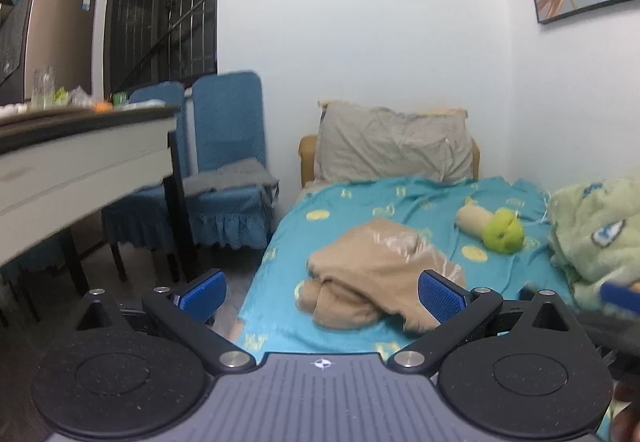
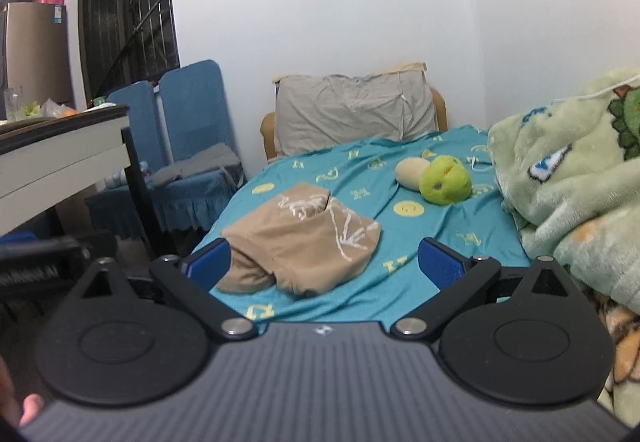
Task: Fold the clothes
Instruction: 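Approach the crumpled tan T-shirt on the bed with both grippers open, then grasp the tan T-shirt edge with the right gripper and lift it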
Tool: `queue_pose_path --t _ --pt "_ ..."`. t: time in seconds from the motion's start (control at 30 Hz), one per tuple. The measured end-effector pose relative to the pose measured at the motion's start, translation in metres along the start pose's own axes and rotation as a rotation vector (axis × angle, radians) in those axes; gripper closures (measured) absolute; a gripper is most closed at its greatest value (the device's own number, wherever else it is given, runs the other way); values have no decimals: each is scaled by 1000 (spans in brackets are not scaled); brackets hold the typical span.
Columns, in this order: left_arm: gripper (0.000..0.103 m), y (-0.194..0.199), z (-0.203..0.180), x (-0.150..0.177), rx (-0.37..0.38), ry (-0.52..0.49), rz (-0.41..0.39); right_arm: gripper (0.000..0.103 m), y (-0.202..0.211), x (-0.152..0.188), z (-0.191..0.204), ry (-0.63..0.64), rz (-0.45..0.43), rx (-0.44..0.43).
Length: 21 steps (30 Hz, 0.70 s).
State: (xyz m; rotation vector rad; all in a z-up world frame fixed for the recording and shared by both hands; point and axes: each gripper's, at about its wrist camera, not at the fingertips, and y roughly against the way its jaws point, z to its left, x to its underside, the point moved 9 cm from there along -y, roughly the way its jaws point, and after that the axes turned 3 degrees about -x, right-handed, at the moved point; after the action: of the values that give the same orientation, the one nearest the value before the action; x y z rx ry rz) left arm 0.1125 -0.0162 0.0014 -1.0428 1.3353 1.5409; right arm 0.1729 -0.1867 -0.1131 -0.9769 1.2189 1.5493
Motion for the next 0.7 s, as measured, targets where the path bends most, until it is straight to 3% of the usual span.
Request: queue_pose_path --t 0.13,0.27,0.33,0.4,0.47,0.6,0.7 --pt "0 -9 -2 -37 4 -12 -39 1 -22 1 3 -57 20 -21" --pt "0 -35 8 -48 -25 7 -49 2 -53 -6 1 -189 42 -65" --pt "0 -52 17 -43 -46 6 -40 12 -76 -8 -3 -289 76 -94" --pt "0 -69 32 -30 -65 29 -27 29 -103 -2 -6 -351 121 -94" --pt "0 -86 47 -13 -72 66 6 30 -130 6 -8 -404 167 -90" --pt "0 -118 78 14 -61 151 99 31 -178 35 10 -224 247 -82" --pt "0 -136 96 23 -59 209 122 30 -204 60 24 -110 286 -94"
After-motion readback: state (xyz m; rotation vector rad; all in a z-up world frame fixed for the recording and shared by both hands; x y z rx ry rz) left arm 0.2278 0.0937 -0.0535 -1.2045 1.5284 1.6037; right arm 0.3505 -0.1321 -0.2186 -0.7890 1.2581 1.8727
